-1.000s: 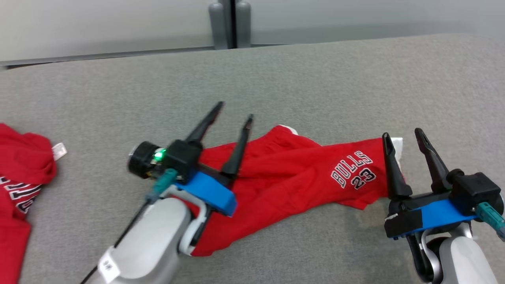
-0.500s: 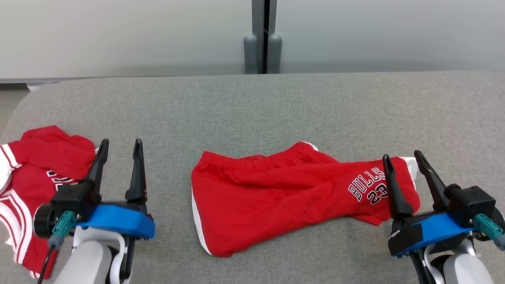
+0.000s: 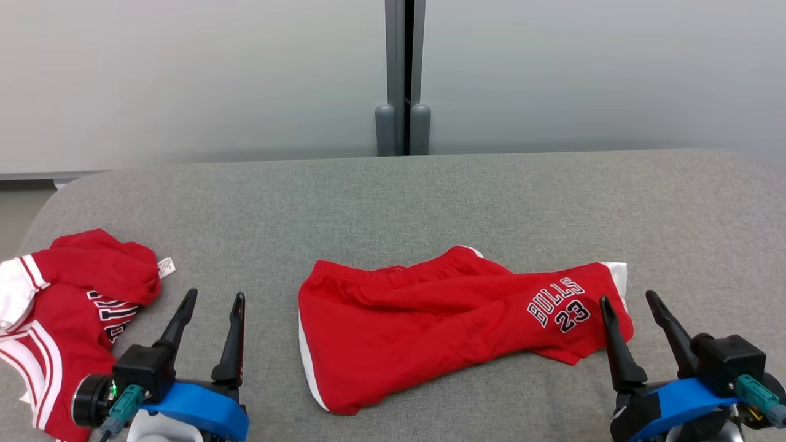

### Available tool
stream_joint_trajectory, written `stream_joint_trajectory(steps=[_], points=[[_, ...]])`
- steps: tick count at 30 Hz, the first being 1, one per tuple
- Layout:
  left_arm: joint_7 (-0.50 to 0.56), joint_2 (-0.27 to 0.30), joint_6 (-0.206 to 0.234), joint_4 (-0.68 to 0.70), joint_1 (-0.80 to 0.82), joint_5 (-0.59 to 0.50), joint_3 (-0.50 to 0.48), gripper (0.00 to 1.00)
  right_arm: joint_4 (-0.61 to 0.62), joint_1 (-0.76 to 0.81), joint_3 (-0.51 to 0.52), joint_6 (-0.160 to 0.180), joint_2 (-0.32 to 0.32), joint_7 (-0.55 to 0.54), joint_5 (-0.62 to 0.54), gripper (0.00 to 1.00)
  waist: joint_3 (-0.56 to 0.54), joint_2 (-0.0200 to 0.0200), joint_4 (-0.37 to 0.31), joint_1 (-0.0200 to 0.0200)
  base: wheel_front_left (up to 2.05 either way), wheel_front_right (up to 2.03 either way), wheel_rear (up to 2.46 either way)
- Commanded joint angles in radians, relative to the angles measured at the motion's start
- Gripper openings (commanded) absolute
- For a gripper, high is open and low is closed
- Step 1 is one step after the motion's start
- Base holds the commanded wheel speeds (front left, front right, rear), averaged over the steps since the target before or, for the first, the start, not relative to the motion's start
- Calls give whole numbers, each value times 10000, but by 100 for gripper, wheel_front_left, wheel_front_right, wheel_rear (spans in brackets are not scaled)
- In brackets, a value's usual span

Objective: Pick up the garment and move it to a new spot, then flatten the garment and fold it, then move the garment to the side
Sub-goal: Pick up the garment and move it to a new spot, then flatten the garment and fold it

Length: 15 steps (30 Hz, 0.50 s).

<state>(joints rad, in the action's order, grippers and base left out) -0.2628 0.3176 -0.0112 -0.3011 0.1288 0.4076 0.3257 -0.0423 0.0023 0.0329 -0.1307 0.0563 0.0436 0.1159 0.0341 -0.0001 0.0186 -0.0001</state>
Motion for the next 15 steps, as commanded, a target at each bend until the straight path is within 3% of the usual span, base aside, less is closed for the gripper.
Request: stream_joint_trajectory(steps=[1,15], points=[[-25,29,-35,-73,-222,-33,-5,100,141,326,101,-1,-21,-65,38,100,-152,1,-99,1,0,0,0],[-26,119,-12,-150,-360,56,-120,100,515,567,147,-1,-55,-206,25,100,-154,1,-156,1,0,0,0]])
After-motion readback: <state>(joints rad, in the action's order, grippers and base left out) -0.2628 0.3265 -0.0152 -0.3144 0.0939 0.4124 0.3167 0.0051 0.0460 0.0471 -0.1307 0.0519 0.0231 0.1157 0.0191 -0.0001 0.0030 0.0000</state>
